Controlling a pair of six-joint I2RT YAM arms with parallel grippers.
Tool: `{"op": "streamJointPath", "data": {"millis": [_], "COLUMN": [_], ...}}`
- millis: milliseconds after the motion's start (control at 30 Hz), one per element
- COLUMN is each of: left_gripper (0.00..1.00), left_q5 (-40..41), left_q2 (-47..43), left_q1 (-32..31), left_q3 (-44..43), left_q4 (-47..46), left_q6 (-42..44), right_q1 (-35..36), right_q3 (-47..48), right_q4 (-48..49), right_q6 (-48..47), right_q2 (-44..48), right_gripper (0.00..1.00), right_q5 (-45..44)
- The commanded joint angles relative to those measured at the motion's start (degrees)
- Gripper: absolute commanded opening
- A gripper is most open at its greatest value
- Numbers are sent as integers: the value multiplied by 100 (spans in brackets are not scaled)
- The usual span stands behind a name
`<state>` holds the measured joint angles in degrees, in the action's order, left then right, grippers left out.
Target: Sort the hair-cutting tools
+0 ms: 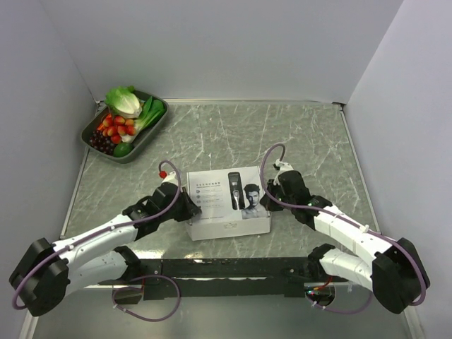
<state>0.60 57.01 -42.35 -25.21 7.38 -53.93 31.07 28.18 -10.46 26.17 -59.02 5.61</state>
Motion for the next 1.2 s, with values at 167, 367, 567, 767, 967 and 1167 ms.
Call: {"op": "streamJointPath", "data": {"millis": [167,367,567,767,967,1167], "left_gripper": [1,1,1,1,1,1], "left_q5": [309,519,1407,2004,2032,1838], "left_q2": [381,-452,-1183,-1272,-633,397], "left_q1": [-107,-116,-116,-116,-116,-107], "left_q3": [166,-589,-1100,-933,-555,-362], "left_q4": [-272,553,1836,2400,1884,995], "left_q6": [-162,-74,-196,-565,-662,-610], "right_q1": [321,338,330,338,321,329], "right_q3": [-138,222,582,522,477,548], "right_q4": [-132,-526,-1160,-1240,-1108,-818], "right_q6": [731,661,661,1126,1285,1224], "right_q2": [-426,259,594,251,-161,-618], "right_gripper": [0,0,0,0,0,0], "right_q5": [-429,-762,-1816,-2441,-2451,-2248]}}
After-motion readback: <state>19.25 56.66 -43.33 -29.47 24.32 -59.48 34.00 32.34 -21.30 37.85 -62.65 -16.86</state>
